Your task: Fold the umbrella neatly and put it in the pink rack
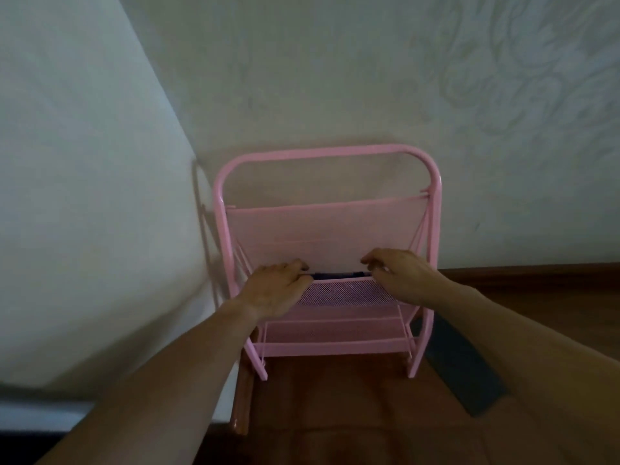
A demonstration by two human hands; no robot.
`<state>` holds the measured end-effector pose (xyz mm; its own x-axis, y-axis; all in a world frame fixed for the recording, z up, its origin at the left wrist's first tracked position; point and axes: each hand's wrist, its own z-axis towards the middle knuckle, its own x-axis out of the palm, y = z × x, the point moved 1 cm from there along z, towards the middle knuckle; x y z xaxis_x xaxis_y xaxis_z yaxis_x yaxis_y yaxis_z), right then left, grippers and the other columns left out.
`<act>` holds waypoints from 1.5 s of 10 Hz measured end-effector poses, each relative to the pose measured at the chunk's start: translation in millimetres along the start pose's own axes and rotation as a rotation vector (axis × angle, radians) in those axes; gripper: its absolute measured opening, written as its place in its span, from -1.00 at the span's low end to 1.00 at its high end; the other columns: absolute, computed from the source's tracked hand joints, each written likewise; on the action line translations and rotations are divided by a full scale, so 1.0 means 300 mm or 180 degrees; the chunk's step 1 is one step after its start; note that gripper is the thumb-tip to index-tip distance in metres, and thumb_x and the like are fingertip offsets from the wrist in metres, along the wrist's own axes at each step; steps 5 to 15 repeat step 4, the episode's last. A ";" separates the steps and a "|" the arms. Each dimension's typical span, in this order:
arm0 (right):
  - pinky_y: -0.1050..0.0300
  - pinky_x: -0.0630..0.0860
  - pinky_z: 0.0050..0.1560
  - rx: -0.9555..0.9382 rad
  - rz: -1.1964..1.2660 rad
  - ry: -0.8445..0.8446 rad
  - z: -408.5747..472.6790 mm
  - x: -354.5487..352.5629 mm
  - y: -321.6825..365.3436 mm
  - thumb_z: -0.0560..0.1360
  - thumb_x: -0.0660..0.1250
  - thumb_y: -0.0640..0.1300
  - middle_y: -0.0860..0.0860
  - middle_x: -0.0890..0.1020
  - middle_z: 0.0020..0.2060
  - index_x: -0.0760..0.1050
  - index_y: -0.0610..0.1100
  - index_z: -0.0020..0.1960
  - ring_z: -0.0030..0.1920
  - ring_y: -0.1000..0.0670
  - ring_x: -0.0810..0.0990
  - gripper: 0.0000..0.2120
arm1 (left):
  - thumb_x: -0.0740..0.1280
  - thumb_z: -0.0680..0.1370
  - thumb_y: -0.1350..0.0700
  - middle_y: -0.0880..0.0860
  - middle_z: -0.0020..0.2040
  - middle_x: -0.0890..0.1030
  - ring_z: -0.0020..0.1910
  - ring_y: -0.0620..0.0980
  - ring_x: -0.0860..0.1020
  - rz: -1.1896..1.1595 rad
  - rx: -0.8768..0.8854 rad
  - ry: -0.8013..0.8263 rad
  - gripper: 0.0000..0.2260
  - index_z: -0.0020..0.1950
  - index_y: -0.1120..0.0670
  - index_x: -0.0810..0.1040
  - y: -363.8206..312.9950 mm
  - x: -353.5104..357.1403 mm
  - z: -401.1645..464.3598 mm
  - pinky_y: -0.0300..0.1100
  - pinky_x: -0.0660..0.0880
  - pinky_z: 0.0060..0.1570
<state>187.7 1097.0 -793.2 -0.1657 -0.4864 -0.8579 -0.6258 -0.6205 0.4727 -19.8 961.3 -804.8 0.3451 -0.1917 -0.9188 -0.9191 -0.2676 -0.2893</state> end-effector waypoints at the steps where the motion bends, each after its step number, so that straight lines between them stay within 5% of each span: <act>1: 0.05 0.55 0.08 -0.0072 -0.0431 0.0232 -0.015 0.019 0.009 0.60 0.21 0.17 0.06 0.62 0.08 0.52 0.03 0.22 0.01 0.04 0.57 -0.69 | 0.19 0.63 -0.24 -0.06 0.24 0.59 0.20 0.01 0.54 -0.0116 0.0088 0.0137 -0.61 0.38 -0.10 0.46 0.013 -0.015 -0.016 -0.03 0.48 0.20; 3: 0.01 0.59 0.03 0.0017 -0.1127 -0.0046 -0.025 0.043 0.041 0.60 0.25 0.01 0.00 0.61 -0.03 0.54 -0.04 0.06 -0.08 -0.01 0.58 -0.83 | 0.28 0.64 0.08 0.07 0.02 0.62 0.03 0.10 0.59 0.0467 0.0336 -0.0708 -0.85 0.13 0.07 0.61 -0.012 0.020 -0.057 0.02 0.59 -0.04; 4: -0.01 0.59 0.06 0.0074 -0.1185 -0.0159 -0.050 0.031 0.075 0.56 0.30 -0.04 -0.03 0.63 -0.03 0.53 -0.06 0.09 -0.06 -0.03 0.58 -0.85 | 0.29 0.63 0.13 0.11 0.08 0.62 0.06 0.12 0.60 0.0967 0.0078 -0.0625 -0.80 0.24 0.10 0.55 -0.063 0.000 -0.078 0.03 0.54 0.04; 15: -0.01 0.59 0.06 0.0074 -0.1185 -0.0159 -0.050 0.031 0.075 0.56 0.30 -0.04 -0.03 0.63 -0.03 0.53 -0.06 0.09 -0.06 -0.03 0.58 -0.85 | 0.29 0.63 0.13 0.11 0.08 0.62 0.06 0.12 0.60 0.0967 0.0078 -0.0625 -0.80 0.24 0.10 0.55 -0.063 0.000 -0.078 0.03 0.54 0.04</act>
